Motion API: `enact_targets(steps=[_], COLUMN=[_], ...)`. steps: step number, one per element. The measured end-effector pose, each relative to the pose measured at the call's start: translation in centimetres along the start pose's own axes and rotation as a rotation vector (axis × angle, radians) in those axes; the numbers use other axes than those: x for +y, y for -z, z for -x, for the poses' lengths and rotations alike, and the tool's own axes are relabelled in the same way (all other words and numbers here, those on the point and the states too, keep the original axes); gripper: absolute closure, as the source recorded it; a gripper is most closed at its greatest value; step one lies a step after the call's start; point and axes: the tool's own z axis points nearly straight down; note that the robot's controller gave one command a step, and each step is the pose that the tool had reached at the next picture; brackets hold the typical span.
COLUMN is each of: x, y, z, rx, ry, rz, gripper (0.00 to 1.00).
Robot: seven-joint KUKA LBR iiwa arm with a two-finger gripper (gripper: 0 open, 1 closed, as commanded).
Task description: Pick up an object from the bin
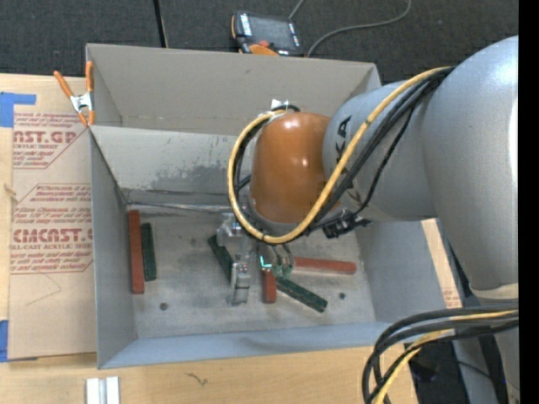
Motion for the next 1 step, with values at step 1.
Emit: enact_targets(steps=[1], x=[-6.01], y=[-6.27], z=[1.9], rx=[-0.003], ry=[-0.045], rz=[-0.003], gripper=[0.0])
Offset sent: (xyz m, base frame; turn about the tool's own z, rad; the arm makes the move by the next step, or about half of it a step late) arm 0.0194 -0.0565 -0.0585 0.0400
